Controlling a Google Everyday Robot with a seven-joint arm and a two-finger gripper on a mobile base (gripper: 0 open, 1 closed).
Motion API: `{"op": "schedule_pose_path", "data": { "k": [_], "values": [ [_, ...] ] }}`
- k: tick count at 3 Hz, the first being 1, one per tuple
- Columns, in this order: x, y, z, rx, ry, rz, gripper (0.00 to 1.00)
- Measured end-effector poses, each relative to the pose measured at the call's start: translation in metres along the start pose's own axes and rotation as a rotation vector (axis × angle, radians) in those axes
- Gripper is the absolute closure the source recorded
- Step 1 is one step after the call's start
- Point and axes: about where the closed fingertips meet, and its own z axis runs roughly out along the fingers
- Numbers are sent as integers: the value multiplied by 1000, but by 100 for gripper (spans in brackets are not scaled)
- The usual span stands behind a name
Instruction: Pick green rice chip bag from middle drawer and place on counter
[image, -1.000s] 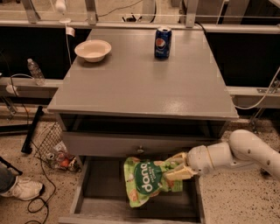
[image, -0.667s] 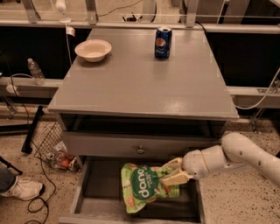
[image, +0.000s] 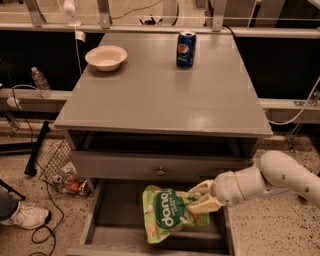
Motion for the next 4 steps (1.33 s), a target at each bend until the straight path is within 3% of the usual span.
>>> {"op": "schedule_pose_path", "data": {
  "k": [2,3,4],
  "values": [
    [-41,3,-50,66,-40,-133,100],
    [-61,-2,-64,64,-58,-187,100],
    [-62,-3,-65,64,-59,-188,100]
  ]
}}
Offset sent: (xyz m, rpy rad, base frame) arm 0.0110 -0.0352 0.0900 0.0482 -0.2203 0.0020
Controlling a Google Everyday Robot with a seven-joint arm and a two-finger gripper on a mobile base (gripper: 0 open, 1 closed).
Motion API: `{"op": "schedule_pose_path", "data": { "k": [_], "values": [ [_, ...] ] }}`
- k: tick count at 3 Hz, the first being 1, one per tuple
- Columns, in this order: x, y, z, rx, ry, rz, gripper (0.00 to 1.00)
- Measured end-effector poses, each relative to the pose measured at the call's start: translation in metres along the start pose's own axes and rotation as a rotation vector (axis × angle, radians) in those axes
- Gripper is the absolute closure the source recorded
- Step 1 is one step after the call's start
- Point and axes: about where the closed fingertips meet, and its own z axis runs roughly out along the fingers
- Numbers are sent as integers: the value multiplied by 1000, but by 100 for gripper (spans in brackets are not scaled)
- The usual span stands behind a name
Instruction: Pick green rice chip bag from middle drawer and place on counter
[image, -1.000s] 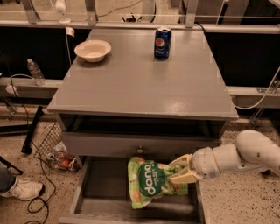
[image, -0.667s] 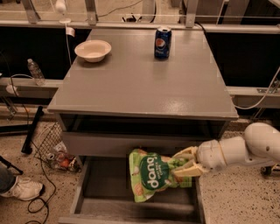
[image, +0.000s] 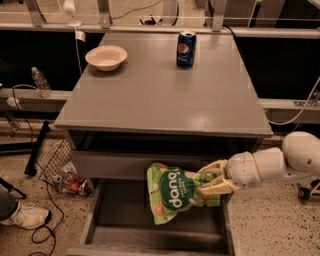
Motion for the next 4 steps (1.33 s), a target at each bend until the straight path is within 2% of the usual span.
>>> {"op": "schedule_pose_path", "data": {
  "k": [1,2,3,4],
  "values": [
    [-27,1,-12,-3,-18,-78,100],
    [-70,7,-29,5,12,-184,100],
    [-137,6,-52,-5,68,-309,100],
    [-175,-15,-65,-7,99,-352,100]
  ]
}}
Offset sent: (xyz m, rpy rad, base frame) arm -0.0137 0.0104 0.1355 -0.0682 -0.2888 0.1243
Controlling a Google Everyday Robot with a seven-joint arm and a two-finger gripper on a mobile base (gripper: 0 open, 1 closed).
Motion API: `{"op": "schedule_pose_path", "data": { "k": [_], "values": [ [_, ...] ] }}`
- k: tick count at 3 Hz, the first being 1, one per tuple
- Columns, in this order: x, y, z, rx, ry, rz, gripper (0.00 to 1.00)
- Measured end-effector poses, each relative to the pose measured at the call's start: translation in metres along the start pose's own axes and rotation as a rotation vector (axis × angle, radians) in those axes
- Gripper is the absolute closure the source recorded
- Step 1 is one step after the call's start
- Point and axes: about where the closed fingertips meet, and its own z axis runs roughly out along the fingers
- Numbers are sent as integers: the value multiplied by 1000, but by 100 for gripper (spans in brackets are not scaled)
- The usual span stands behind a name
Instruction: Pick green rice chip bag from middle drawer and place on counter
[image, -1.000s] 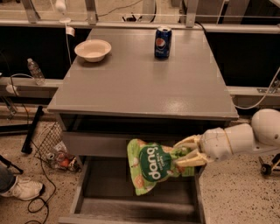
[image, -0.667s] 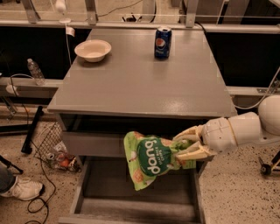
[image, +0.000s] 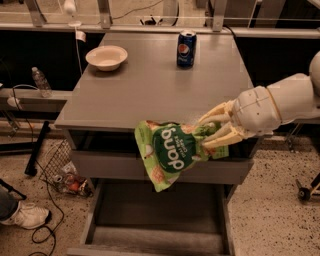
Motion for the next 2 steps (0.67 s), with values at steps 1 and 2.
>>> {"op": "schedule_pose_path", "data": {
  "k": [1,2],
  "values": [
    [-16,-50,-14,53,11,-54,100],
    [-21,-99,-25,132,-5,-89,100]
  ]
}}
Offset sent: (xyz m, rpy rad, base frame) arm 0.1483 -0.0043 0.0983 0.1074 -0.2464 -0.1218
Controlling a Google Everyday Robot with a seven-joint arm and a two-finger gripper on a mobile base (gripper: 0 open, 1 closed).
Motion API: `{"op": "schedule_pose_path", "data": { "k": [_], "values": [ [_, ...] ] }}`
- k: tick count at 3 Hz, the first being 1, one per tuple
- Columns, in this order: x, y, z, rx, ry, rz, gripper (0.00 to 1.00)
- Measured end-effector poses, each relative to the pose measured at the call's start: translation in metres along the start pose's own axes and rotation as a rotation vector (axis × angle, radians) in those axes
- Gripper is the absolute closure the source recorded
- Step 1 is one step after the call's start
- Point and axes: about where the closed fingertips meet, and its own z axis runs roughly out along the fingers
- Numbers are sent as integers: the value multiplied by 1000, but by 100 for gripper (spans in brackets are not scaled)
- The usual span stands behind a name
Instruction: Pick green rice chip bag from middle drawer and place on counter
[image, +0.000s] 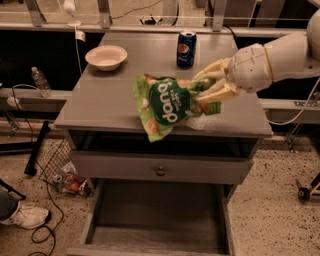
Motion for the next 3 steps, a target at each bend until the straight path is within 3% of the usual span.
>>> {"op": "schedule_pose_path", "data": {
  "k": [1,2,3],
  "values": [
    [19,-47,-5,112,-22,-2,100],
    [58,-83,-8,217,-35,39,100],
    [61,-86,-7,223,-40,42,82]
  ]
}}
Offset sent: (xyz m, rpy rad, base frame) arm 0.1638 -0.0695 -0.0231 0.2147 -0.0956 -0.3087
